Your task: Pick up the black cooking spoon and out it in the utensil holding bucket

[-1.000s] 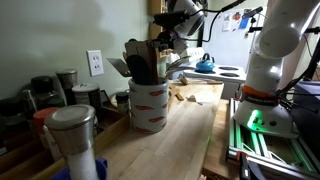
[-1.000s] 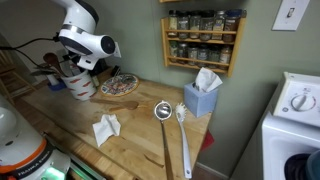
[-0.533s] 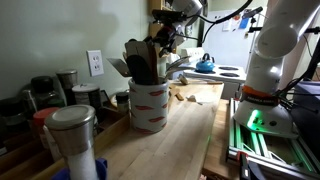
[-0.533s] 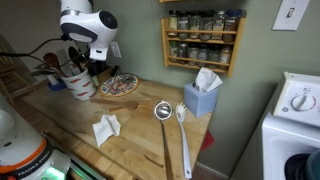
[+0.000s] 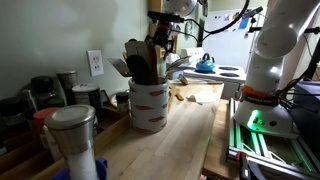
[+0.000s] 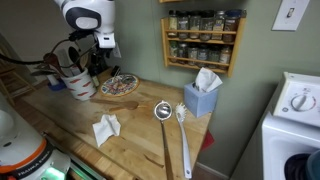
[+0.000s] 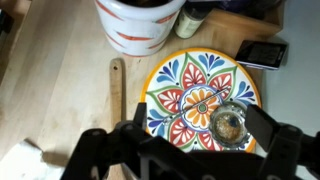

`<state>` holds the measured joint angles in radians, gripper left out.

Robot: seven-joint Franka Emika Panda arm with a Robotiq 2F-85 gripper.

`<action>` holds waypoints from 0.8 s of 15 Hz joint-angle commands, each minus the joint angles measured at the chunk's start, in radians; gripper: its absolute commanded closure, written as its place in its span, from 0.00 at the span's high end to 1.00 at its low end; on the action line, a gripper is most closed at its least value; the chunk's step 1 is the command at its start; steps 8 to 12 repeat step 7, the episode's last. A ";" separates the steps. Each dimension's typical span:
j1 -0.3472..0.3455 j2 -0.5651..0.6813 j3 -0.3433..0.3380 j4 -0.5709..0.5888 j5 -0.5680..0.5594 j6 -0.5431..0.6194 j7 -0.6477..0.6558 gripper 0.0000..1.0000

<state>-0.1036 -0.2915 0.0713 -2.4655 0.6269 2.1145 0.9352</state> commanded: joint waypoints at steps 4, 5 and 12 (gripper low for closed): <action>0.000 0.023 0.031 0.061 -0.418 0.002 0.114 1.00; 0.025 0.016 0.005 0.053 -0.327 0.003 0.086 1.00; 0.027 0.016 0.003 0.055 -0.340 0.003 0.091 1.00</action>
